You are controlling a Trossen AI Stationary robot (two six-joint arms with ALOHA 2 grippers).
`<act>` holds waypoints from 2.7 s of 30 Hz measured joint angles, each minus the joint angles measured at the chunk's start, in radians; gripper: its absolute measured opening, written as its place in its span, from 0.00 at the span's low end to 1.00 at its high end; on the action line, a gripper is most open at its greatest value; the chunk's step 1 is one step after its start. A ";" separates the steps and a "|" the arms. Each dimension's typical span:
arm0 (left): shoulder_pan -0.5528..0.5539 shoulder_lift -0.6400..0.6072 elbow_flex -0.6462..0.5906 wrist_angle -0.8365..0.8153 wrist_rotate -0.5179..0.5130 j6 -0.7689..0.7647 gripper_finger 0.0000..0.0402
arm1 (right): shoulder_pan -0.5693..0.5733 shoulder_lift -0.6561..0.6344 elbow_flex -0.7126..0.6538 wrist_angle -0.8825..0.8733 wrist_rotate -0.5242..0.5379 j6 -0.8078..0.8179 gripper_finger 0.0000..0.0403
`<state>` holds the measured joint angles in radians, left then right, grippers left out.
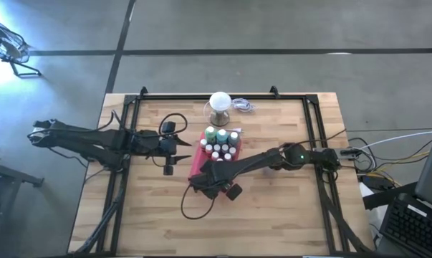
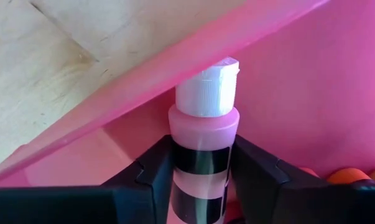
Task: Pick & Place Paint Supplies
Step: Put the small pink paint bottle into the red bin
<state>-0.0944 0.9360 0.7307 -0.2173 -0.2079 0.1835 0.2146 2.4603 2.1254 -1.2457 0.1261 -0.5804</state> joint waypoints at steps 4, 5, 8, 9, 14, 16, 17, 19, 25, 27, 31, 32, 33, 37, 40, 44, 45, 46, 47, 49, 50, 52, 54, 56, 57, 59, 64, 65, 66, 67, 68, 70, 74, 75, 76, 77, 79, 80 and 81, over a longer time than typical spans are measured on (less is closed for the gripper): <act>0.000 0.000 0.000 0.000 0.000 0.000 0.46 | 0.000 0.000 0.000 0.000 0.000 -0.003 0.30; 0.000 0.000 0.000 0.000 0.000 0.000 0.46 | 0.000 0.000 0.000 0.000 0.000 -0.006 0.29; 0.000 0.000 0.000 0.000 0.000 0.000 0.46 | 0.001 0.000 0.004 -0.002 0.000 -0.006 0.27; 0.000 0.000 -0.001 0.000 0.000 0.000 0.46 | 0.001 0.000 0.007 -0.004 0.000 -0.006 0.27; 0.000 0.000 -0.005 0.000 0.000 0.000 0.46 | 0.001 0.000 0.020 -0.019 0.000 -0.002 0.27; 0.000 0.000 -0.008 0.001 0.000 0.000 0.46 | 0.001 0.000 0.036 -0.040 -0.007 0.011 0.27; 0.000 0.000 -0.011 0.005 0.000 0.000 0.46 | 0.002 0.001 0.043 -0.050 -0.008 0.020 0.26; 0.000 0.000 -0.016 0.016 0.000 0.000 0.46 | 0.002 0.002 0.057 -0.063 -0.008 0.036 0.26; 0.000 0.000 -0.016 0.018 0.000 0.000 0.46 | 0.002 -0.011 0.084 -0.088 -0.008 0.094 0.26; 0.000 0.000 -0.016 0.019 0.000 0.000 0.46 | 0.002 -0.012 0.095 -0.092 -0.008 0.108 0.26; 0.000 0.000 -0.016 0.019 0.000 0.000 0.46 | 0.002 -0.021 0.114 -0.111 -0.008 0.137 0.26; 0.000 0.000 -0.016 0.019 0.000 0.000 0.46 | 0.002 -0.026 0.115 -0.112 -0.009 0.152 0.26; 0.000 0.000 -0.016 0.019 0.000 0.000 0.46 | 0.002 -0.032 0.115 -0.112 -0.011 0.164 0.26; 0.000 0.000 -0.016 0.027 0.000 0.000 0.46 | 0.001 -0.067 0.116 -0.117 -0.039 0.225 0.26; 0.000 0.000 -0.016 0.034 0.000 0.000 0.46 | 0.000 -0.096 0.116 -0.116 -0.063 0.271 0.26; 0.000 0.012 -0.016 0.037 0.000 0.000 0.46 | 0.002 -0.138 0.116 -0.113 -0.103 0.319 0.26; 0.000 0.016 -0.016 0.041 0.000 0.000 0.46 | 0.002 -0.149 0.116 -0.112 -0.107 0.330 0.26; 0.000 0.020 -0.016 0.043 0.000 0.000 0.46 | 0.002 -0.160 0.116 -0.112 -0.109 0.341 0.26; 0.000 0.024 -0.016 0.046 0.000 0.001 0.46 | 0.002 -0.171 0.116 -0.112 -0.109 0.349 0.26; 0.000 0.034 -0.017 0.061 0.001 0.006 0.46 | 0.002 -0.195 0.115 -0.111 -0.109 0.369 0.26; 0.000 0.037 -0.017 0.067 0.001 0.009 0.46 | 0.002 -0.209 0.115 -0.111 -0.109 0.380 0.26; 0.000 0.041 -0.017 0.078 0.001 0.023 0.46 | 0.002 -0.241 0.113 -0.111 -0.109 0.415 0.26; 0.000 0.044 -0.017 0.095 0.001 0.026 0.46 | 0.004 -0.277 0.105 -0.109 -0.109 0.452 0.26; 0.000 0.046 -0.017 0.105 0.000 0.027 0.46 | 0.007 -0.316 0.091 -0.105 -0.105 0.489 0.26; 0.000 0.047 -0.017 0.114 0.001 0.027 0.46 | 0.011 -0.335 0.081 -0.101 -0.100 0.505 0.26; 0.000 0.048 -0.017 0.128 0.001 0.027 0.46 | 0.017 -0.372 0.057 -0.077 -0.091 0.527 0.26; 0.000 0.063 -0.017 0.177 0.001 0.027 0.46 | 0.032 -0.508 -0.081 0.047 -0.048 0.551 0.26; 0.000 0.070 -0.017 0.198 0.001 0.028 0.46 | 0.033 -0.542 -0.126 0.089 -0.048 0.561 0.26; 0.000 0.076 -0.017 0.220 0.001 0.032 0.46 | 0.033 -0.579 -0.177 0.143 -0.047 0.569 0.26; 0.000 0.085 -0.017 0.247 0.001 0.040 0.46 | 0.034 -0.616 -0.234 0.207 -0.046 0.571 0.26; 0.000 0.096 -0.017 0.286 0.002 0.053 0.46 | 0.034 -0.655 -0.296 0.276 -0.044 0.571 0.26; 0.000 0.121 -0.017 0.358 0.012 0.069 0.46 | 0.036 -0.728 -0.423 0.433 -0.042 0.562 0.26; 0.000 0.183 -0.017 0.470 0.074 0.099 0.46 | 0.037 -0.867 -0.675 0.714 0.001 0.524 0.26; 0.000 0.200 -0.017 0.497 0.089 0.107 0.46 | 0.037 -0.899 -0.736 0.780 0.019 0.513 0.26; 0.000 0.216 -0.017 0.524 0.100 0.112 0.46 | 0.036 -0.928 -0.792 0.843 0.033 0.503 0.26; -0.001 0.231 -0.017 0.553 0.107 0.119 0.46 | 0.036 -0.958 -0.846 0.906 0.035 0.494 0.26; -0.001 0.263 -0.017 0.624 0.117 0.136 0.46 | 0.036 -1.012 -0.951 1.035 0.040 0.473 0.26; -0.001 0.277 -0.017 0.658 0.121 0.138 0.46 | 0.036 -1.036 -0.999 1.105 0.040 0.465 0.26; -0.001 0.294 -0.017 0.692 0.130 0.138 0.46 | 0.037 -1.056 -1.044 1.170 0.040 0.455 0.26</act>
<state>-0.0952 1.2296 0.7136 0.4748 -0.0776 0.3214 0.2511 1.4043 1.0812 -0.0758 0.1657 -0.1257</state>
